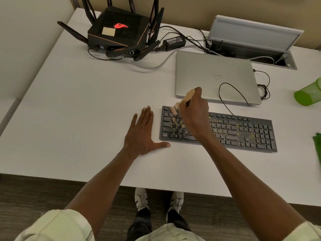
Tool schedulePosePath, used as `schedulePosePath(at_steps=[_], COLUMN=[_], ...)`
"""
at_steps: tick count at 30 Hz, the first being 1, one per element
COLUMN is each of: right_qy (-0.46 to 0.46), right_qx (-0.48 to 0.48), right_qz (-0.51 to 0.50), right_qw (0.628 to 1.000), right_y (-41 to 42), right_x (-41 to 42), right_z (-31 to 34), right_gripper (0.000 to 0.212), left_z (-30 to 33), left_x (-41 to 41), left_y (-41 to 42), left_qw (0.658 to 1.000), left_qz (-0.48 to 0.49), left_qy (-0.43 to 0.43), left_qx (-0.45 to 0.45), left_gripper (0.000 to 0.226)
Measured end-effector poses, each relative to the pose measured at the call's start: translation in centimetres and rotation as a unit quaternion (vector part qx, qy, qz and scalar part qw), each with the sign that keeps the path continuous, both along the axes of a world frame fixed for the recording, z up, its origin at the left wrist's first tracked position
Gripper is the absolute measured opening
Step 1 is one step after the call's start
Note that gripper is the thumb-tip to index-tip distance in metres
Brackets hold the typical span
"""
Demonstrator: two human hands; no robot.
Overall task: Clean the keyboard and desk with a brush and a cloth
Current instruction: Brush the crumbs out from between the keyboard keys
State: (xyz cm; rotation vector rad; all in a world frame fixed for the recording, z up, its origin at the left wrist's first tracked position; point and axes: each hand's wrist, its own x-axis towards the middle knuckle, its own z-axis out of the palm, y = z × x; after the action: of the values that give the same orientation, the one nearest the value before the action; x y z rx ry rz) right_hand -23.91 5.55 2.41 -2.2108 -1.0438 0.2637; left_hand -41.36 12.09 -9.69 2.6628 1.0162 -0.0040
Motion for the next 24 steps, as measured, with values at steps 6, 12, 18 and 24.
schedulePosePath(at_steps=[6,12,18,24], right_qy=[-0.053,-0.094,-0.1,-0.114], right_qx=[-0.004,-0.034,-0.034,-0.059], right_qz=[0.133,0.264,0.266,0.268], right_qw=[0.99,0.959,0.958,0.955], right_y=[-0.3,-0.3,-0.6,-0.4], right_x=[0.4,1.0,2.3,2.2], right_z=[0.7,0.4,1.1,0.8], right_gripper=[0.021,0.019,0.017,0.021], left_z=[0.1,0.1,-0.1,0.1], left_x=[-0.1,-0.1,-0.1,-0.1], left_y=[0.0,-0.1,0.0,0.1], left_qw=[1.0,1.0,1.0,1.0], left_qz=[-0.002,-0.002,-0.005,-0.005], left_qy=[0.002,0.002,-0.005,0.004], left_qx=[0.009,0.01,0.008,0.006], left_gripper=[0.146,0.146,0.146,0.147])
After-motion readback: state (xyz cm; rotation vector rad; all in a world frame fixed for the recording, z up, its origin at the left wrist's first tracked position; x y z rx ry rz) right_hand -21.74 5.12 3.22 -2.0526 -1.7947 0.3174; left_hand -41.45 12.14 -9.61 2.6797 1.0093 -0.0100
